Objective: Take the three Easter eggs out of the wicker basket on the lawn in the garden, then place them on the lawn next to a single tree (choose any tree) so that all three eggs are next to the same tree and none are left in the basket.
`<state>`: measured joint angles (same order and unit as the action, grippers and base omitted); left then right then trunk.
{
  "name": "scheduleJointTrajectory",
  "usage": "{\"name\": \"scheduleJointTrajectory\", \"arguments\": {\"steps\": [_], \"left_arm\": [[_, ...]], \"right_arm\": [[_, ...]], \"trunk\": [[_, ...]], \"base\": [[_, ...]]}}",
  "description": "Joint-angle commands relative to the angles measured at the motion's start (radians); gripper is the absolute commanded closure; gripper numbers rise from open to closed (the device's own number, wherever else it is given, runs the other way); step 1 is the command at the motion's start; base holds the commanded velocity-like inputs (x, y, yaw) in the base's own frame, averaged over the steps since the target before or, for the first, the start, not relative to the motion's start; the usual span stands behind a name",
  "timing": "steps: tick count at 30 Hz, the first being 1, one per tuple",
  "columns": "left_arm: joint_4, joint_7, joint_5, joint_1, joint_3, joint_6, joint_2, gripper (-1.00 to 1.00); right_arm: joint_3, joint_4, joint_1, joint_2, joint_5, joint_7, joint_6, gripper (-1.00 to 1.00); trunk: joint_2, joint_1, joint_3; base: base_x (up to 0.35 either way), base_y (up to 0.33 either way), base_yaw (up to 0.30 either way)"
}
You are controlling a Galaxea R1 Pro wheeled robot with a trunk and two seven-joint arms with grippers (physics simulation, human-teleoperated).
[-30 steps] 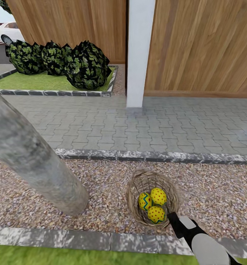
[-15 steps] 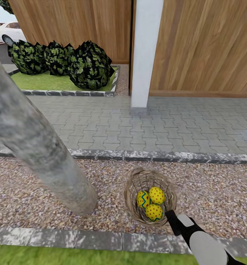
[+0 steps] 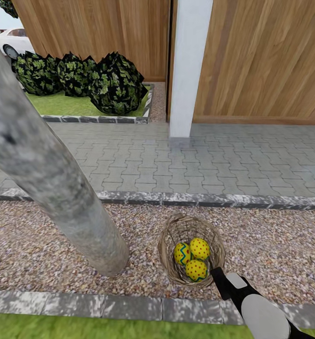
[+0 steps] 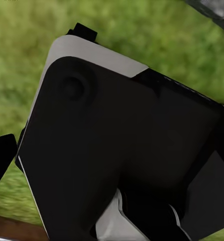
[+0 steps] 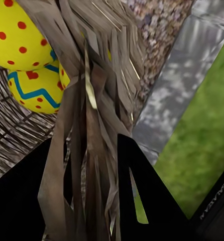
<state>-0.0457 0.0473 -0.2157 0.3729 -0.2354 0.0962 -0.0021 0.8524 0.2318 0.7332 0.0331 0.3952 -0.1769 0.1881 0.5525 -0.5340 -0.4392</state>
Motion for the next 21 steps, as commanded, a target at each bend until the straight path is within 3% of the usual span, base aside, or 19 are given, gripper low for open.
{"name": "scheduleJointTrajectory", "arguments": {"steps": [1,21], "left_arm": [[-0.002,0.002,-0.008,0.0,-0.003,0.007,0.0,-1.0],[-0.003,0.002,-0.008,0.0,-0.003,0.007,0.001,-1.0]], "right_arm": [[-0.003,0.004,0.0,0.001,0.013,-0.007,0.005,1.0],[-0.003,0.004,0.0,0.005,0.012,0.005,0.001,1.0]], "trunk": [[0.008,-0.004,-0.004],[0.148,-0.081,-0.067]], "base": [[0.0,0.0,0.0],[0.0,0.0,0.0]]}}
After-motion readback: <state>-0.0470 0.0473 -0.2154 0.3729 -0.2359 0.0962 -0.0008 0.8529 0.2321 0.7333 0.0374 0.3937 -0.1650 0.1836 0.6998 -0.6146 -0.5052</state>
